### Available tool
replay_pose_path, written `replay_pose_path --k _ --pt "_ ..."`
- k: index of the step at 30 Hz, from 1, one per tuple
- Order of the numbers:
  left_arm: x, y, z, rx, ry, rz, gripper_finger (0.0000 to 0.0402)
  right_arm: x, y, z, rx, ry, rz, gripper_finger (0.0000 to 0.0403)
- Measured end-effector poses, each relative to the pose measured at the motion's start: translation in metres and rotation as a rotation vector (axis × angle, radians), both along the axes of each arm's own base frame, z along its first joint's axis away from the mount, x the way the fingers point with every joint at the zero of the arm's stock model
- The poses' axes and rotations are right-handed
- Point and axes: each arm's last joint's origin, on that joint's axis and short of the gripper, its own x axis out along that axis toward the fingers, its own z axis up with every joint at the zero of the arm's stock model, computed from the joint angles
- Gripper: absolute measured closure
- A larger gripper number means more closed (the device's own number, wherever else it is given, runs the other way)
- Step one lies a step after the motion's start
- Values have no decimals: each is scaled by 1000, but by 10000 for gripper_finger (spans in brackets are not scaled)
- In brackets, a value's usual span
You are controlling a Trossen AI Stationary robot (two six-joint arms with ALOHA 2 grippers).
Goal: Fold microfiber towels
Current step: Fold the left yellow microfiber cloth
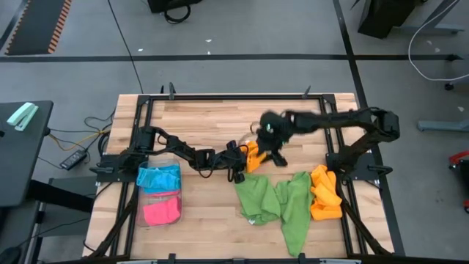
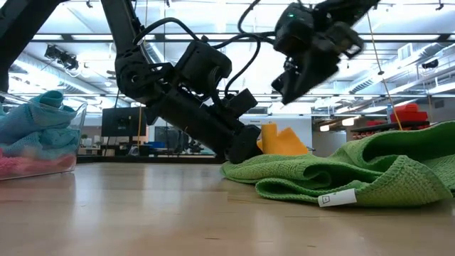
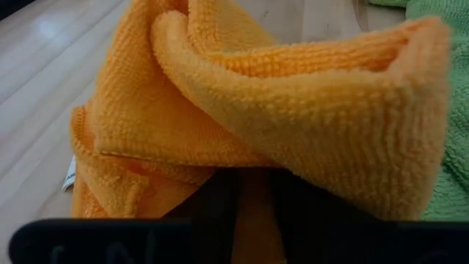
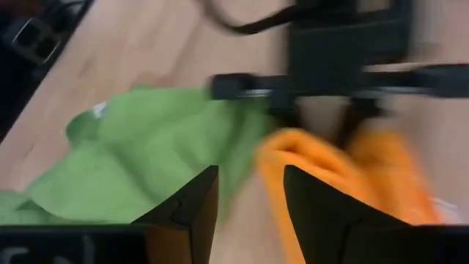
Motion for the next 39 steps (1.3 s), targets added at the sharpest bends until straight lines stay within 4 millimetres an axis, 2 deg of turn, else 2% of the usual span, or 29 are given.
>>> replay_pose_path --k 5,10,15,19,25,32,36,39 --pt "0 0 0 -3 0 2 307 0 39 -33 -95 -89 63 250" --pt "0 0 0 -7 -1 4 313 3 47 -56 -177 -103 13 263" --pt "0 0 0 -9 -1 4 315 8 36 -68 -180 -101 -19 277" --pt "0 -1 0 -9 -1 3 310 13 18 -73 -190 -128 -78 287" --pt "0 -1 0 -10 -1 2 312 10 -9 -75 -216 -127 -145 299" --pt "-1 -2 3 -19 0 -15 318 12 -17 -77 -262 -170 -119 302" --pt "-2 -3 6 -21 15 -19 315 17 -20 -95 -263 -148 -105 302" --pt "-3 -3 5 -23 30 -15 318 18 -25 -101 -249 -156 -115 302"
